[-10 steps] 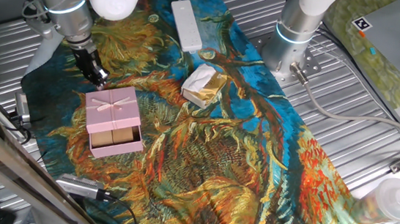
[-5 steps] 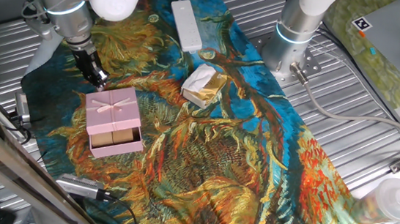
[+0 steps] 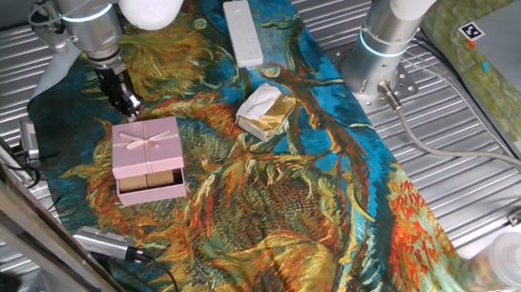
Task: Slide the outer casing onto the gift box
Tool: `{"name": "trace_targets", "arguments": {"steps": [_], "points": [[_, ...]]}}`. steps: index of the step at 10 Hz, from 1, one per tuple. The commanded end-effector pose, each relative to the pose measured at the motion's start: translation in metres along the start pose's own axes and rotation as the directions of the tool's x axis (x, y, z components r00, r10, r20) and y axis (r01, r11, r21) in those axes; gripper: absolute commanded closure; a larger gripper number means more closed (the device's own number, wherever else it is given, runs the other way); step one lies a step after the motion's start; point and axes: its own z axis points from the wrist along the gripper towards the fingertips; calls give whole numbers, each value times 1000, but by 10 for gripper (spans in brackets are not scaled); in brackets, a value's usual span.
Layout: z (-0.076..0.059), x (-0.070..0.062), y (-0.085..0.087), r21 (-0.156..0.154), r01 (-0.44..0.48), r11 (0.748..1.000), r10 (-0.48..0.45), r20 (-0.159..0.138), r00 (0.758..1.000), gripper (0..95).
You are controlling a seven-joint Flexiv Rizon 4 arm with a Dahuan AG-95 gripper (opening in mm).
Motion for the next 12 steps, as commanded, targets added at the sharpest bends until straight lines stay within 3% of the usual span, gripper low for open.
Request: {"name": "trace_targets", "arguments": {"steps": [1,7,12], "points": [[1,-1,2,1,-5,1000,5,1,1000,950],[-1,-7,5,0,-16,1000,16,-7,1000,950],[-6,-20,13,-6,-31,999,31,-22,999,950]]}}
